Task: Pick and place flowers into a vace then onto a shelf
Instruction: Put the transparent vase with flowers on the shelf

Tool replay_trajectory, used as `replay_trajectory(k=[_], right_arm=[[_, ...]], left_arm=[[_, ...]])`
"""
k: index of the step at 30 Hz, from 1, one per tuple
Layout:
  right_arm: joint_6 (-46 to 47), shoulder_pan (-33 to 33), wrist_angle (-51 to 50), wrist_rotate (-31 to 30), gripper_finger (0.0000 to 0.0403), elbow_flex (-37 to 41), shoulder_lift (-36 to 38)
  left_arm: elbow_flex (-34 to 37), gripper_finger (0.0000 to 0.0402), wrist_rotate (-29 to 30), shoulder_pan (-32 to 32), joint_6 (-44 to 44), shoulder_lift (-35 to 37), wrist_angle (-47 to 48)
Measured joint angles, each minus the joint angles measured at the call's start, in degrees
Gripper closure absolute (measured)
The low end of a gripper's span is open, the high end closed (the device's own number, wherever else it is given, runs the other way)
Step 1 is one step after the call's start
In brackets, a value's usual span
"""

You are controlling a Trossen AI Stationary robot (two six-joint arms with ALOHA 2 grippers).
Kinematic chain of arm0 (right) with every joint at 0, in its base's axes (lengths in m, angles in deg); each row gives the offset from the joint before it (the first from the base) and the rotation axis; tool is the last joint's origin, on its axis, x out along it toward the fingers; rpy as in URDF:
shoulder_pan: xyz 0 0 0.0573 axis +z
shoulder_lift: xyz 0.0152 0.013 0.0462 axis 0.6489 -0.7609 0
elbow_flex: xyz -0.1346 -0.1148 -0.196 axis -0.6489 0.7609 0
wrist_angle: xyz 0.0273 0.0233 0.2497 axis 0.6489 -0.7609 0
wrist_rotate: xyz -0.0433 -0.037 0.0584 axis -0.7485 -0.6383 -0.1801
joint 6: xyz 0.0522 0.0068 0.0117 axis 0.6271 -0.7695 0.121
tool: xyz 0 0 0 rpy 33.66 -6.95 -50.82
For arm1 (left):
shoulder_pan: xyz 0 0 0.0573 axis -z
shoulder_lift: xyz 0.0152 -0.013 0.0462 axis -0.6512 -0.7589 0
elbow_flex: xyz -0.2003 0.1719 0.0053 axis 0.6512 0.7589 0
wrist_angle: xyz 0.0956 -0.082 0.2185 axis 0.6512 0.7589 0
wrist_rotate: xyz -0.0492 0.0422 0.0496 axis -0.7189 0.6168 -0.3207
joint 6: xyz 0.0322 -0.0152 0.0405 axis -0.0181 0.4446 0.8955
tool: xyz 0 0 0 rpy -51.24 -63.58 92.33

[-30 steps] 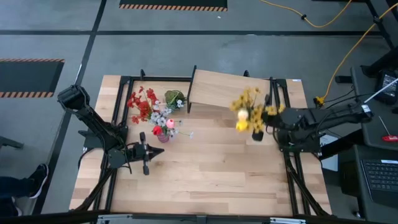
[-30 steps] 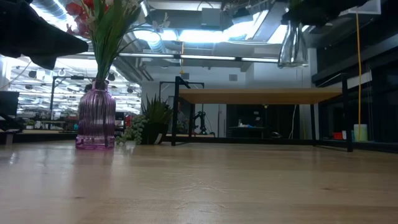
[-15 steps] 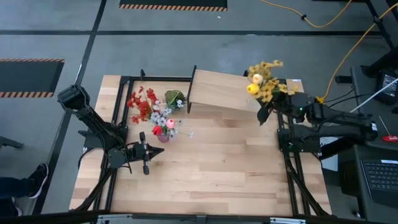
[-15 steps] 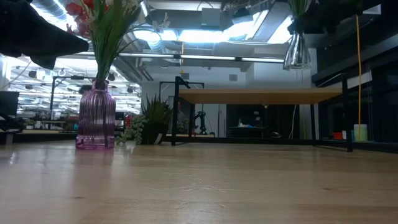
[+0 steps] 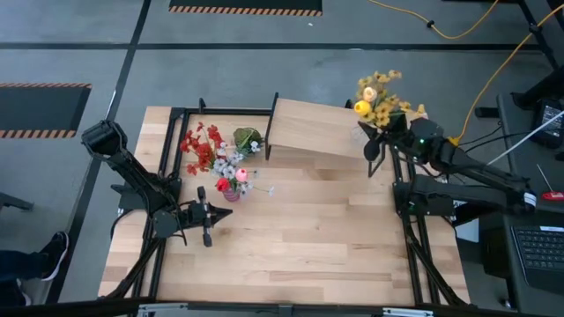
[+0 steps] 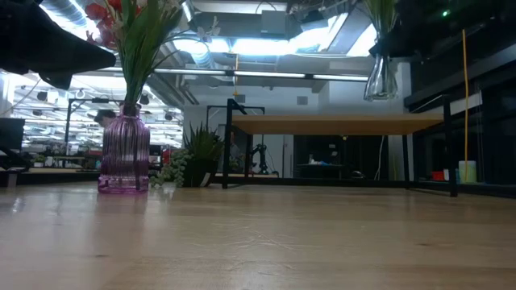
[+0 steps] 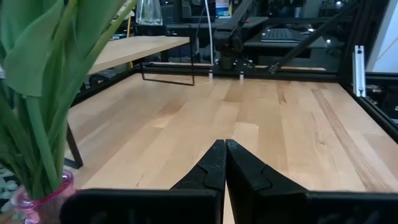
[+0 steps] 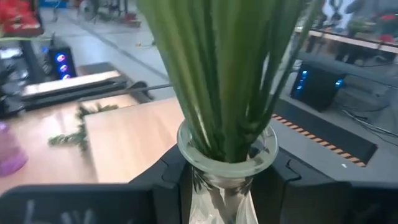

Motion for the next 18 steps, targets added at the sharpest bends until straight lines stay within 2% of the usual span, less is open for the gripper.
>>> replay_trajectory(k=[4, 9, 18], right_arm=[[0.7, -2.9, 5.6, 0.2, 0.0293, 3.7, 0.0], [0.0, -4.5, 6.0, 0.3, 0.0293, 4.0, 0.0], [0.2, -6.0, 4.6, 0.4, 0.0293, 4.0, -2.6]], left_arm=[[0.0, 0.0399, 2.6, 0.0, 0.0, 0.0, 0.0], [0.0, 0.0397, 5.4, 0.0, 0.0, 0.0, 0.0], [0.0, 0.0398, 5.8, 0.0, 0.0, 0.0, 0.0]])
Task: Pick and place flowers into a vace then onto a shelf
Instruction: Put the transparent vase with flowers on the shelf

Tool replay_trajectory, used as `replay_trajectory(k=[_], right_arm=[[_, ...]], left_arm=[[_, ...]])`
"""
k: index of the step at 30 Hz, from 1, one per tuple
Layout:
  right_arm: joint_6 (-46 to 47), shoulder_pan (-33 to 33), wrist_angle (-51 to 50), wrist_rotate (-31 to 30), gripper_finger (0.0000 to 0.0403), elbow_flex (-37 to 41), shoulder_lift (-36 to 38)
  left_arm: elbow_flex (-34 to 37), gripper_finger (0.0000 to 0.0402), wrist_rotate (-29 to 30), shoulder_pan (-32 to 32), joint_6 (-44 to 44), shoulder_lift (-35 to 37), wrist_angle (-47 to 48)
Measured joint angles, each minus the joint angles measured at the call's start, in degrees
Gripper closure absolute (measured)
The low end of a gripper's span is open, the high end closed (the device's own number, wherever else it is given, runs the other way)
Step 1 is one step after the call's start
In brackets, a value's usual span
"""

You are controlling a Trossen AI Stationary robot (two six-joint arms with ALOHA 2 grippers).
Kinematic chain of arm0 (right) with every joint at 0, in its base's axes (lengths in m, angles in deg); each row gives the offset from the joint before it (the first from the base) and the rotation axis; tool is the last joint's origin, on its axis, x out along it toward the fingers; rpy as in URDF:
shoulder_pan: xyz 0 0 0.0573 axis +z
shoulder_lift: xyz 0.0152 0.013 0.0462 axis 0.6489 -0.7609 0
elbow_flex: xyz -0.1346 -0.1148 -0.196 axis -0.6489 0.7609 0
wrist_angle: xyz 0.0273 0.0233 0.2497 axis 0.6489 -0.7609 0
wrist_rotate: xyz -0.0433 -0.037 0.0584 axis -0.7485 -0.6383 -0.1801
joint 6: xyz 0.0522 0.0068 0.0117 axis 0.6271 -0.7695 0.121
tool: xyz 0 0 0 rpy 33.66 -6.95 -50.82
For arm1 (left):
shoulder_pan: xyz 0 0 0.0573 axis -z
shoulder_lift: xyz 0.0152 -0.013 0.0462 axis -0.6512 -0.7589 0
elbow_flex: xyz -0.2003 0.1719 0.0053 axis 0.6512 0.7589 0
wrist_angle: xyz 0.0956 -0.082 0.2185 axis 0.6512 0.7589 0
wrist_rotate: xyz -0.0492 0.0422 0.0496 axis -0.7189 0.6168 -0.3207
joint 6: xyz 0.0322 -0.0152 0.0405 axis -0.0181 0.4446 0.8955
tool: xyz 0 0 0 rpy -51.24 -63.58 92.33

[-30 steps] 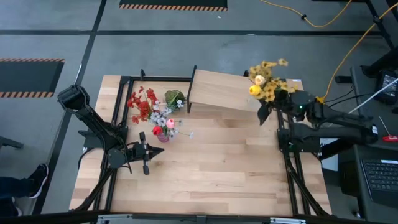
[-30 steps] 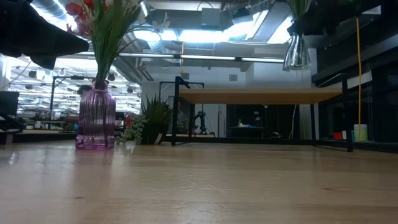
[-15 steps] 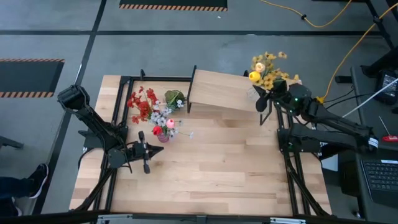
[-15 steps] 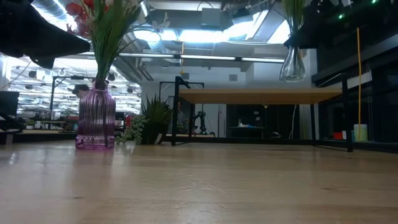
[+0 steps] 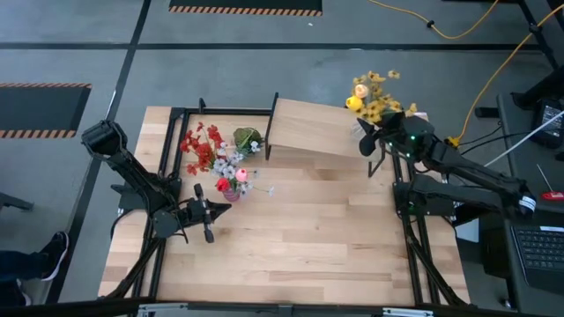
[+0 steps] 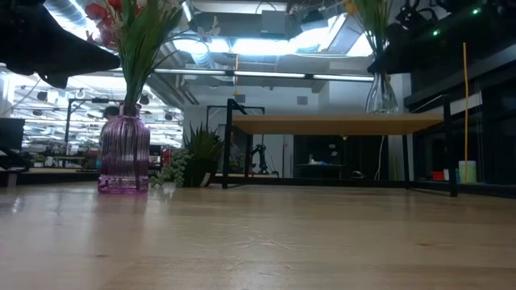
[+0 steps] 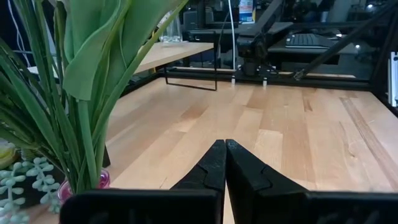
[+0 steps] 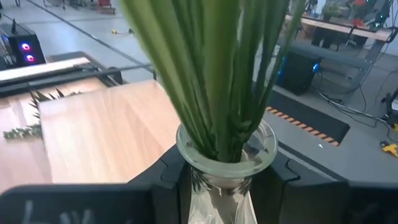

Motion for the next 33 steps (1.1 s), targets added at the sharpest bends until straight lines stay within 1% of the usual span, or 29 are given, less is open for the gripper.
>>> replay_trajectory(k=[6, 12, 22, 33], right_arm=[[0.1, -0.1, 0.4, 0.0, 0.0293, 0.0, -2.3], [2.7, -0.1, 0.4, -0.9, 0.0293, 0.0, -2.5], [4.3, -0.1, 0.3, -0.9, 0.0293, 0.0, -3.1], [4.6, -0.1, 0.8, -1.1, 0.0293, 0.0, -4.4]], left_arm=[[0.0, 0.0399, 0.0, 0.0, 0.0, 0.0, 0.0], [0.0, 0.0396, 0.0, 0.0, 0.0, 0.0, 0.0], [0.0, 0.0396, 0.0, 0.0, 0.0, 0.0, 0.0], [0.0, 0.0396, 0.0, 0.0, 0.0, 0.0, 0.0]])
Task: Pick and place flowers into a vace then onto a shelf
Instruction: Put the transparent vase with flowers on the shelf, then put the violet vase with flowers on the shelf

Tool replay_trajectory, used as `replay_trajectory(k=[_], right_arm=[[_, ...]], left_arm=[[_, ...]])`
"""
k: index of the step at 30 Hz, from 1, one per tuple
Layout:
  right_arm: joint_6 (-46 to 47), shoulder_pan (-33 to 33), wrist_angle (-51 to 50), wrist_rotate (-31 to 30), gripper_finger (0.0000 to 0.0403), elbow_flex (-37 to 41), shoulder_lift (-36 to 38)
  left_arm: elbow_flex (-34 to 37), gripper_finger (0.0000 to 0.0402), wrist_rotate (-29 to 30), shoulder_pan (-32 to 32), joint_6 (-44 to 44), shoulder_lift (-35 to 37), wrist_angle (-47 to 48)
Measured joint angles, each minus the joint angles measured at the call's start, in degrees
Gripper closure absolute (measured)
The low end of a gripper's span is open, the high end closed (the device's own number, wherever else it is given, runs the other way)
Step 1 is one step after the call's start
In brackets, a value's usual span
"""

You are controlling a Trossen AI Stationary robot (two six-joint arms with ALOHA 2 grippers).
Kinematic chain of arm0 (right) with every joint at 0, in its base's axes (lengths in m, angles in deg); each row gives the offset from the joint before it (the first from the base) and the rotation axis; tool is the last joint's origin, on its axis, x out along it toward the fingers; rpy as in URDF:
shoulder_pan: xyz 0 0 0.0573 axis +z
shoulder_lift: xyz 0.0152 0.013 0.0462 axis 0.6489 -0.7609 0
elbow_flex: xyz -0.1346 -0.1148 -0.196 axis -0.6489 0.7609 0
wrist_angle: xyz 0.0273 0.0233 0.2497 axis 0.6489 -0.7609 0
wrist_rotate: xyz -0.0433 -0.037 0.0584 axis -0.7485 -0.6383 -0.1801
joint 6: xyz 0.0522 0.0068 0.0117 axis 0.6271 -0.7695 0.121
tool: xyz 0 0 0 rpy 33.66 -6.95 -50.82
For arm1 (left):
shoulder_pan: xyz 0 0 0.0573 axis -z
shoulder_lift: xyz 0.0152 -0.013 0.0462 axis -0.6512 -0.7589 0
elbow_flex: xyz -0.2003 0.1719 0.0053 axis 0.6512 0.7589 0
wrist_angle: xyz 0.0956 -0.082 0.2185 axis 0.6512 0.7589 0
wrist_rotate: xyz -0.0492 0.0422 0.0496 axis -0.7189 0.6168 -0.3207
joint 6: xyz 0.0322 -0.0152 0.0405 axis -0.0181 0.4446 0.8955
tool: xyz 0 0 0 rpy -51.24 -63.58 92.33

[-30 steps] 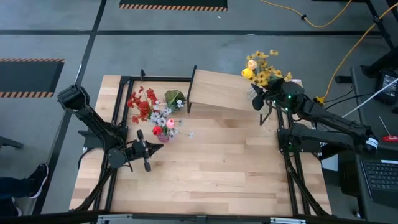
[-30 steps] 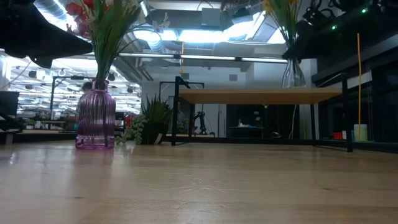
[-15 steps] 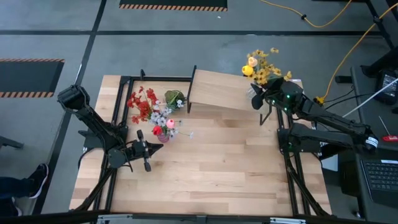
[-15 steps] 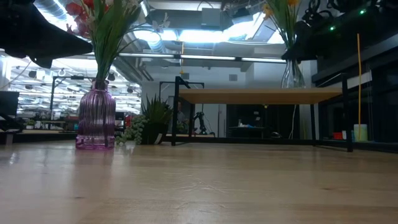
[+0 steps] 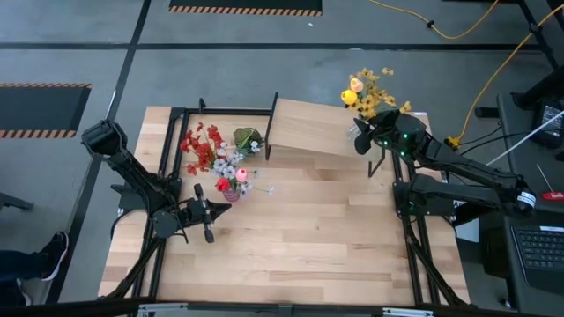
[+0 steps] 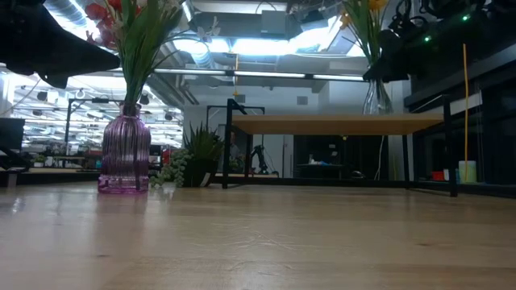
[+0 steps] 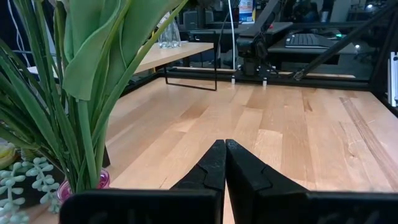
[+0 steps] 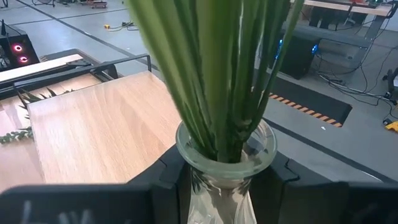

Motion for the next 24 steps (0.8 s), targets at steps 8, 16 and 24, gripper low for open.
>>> replay_trajectory(k=[8, 16, 24], right_arm=[[-0.3, 0.0, -1.5, 0.1, 0.0182, 0.1, 0.0], [-0.7, 0.0, -4.0, 1.6, 0.0146, 0.1, 2.5], [-0.6, 0.0, -11.2, 2.7, 0.0144, 0.1, 8.9]], left_arm=[[0.0, 0.0396, 0.0, 0.0, -0.1, 0.0, 0.0], [0.0, 0.0396, -0.2, 0.0, -0.1, 0.0, 0.0], [0.0, 0.0396, -0.6, 0.1, -0.2, 0.0, 0.0]])
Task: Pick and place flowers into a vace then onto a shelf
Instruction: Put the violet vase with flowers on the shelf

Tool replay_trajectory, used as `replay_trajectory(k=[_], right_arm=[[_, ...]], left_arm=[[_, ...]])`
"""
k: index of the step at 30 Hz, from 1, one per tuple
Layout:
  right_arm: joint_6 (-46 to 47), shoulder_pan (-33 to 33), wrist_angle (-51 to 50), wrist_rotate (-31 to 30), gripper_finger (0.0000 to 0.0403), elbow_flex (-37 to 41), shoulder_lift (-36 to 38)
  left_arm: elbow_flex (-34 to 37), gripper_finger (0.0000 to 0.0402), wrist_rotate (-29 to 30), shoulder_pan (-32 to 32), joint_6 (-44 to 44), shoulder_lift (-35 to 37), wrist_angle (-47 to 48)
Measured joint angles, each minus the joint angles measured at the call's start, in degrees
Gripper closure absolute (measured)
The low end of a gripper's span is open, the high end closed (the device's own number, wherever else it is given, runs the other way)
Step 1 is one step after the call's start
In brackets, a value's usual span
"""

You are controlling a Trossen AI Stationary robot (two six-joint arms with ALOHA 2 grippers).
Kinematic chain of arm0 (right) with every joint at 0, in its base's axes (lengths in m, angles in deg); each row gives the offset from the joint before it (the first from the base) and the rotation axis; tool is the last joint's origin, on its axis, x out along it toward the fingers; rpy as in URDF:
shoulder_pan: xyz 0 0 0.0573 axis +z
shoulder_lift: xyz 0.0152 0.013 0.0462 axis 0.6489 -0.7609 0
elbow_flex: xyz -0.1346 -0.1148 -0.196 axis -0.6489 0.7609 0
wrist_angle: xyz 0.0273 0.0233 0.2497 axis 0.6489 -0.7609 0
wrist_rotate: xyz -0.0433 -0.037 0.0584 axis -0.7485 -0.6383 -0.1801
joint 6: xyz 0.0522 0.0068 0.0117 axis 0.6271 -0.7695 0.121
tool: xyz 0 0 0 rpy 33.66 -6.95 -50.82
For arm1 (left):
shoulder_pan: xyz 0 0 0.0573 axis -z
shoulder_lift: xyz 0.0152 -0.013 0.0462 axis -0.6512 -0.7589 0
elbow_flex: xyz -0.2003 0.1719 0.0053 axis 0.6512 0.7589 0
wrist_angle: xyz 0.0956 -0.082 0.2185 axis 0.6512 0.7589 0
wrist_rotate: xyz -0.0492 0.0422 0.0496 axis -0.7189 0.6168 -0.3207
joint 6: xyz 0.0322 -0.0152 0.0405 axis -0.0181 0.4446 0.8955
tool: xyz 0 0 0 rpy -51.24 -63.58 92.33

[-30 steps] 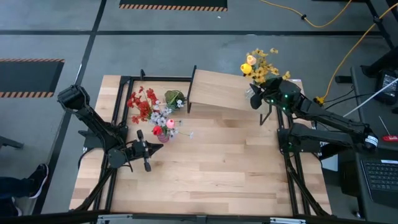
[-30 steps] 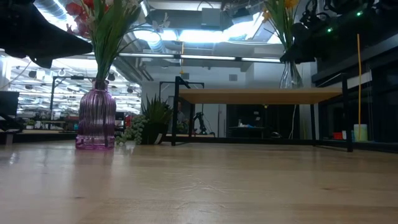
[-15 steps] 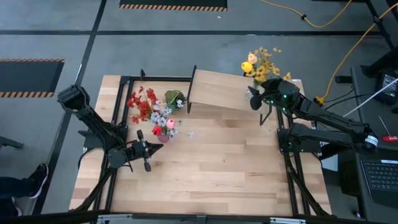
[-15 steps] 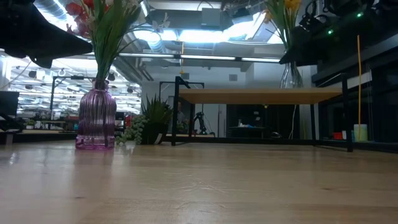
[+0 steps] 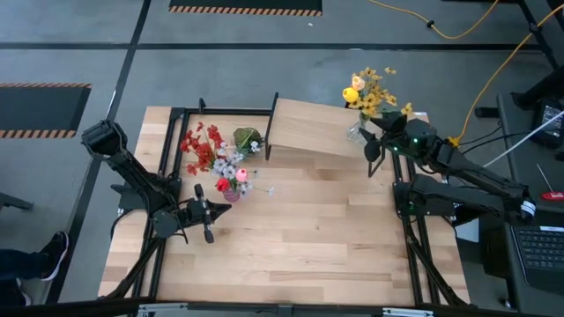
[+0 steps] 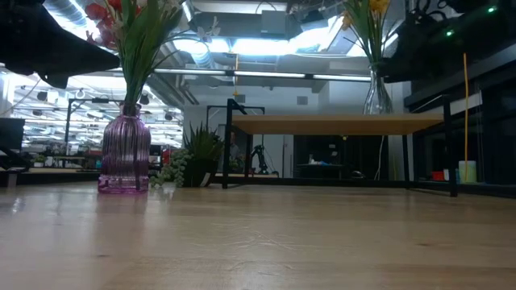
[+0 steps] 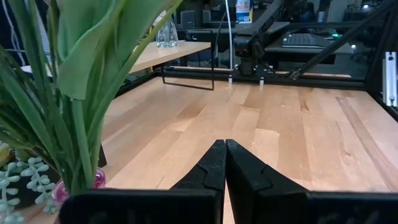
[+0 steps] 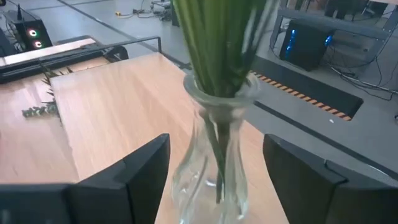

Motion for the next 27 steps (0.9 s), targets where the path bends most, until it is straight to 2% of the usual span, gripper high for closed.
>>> replay_trajectory(k=[7, 11, 15, 20, 25, 27], right_arm=[[0.3, 0.0, -4.6, 1.0, 0.0144, 0.0, 4.8], [1.8, 0.0, -11.8, 1.9, 0.0153, -2.2, 6.2], [3.4, 0.2, -17.9, 9.4, 0.0176, -4.6, 6.6], [3.1, 3.4, -19.1, 18.2, 0.0249, -4.9, 6.5], [4.6, 7.3, -20.4, 19.2, 0.035, -4.9, 6.5], [3.7, 9.0, -20.2, 19.8, 0.0386, -4.9, 6.5]], left_arm=[[0.0, 0.0396, -1.8, 0.1, 0.0, 0.0, -0.3], [0.0, 0.0396, -1.9, 0.1, 0.0, 0.0, -0.4], [0.0, 0.0396, -2.0, 0.1, 0.0, 0.0, -0.5], [-0.4, 0.0399, -2.0, 0.1, -0.3, 0.0, -0.4], [-4.9, 0.0399, -3.5, 0.1, 4.0, 0.0, 0.3], [-7.6, 0.04, -4.3, 0.2, 4.4, 0.0, 3.6]])
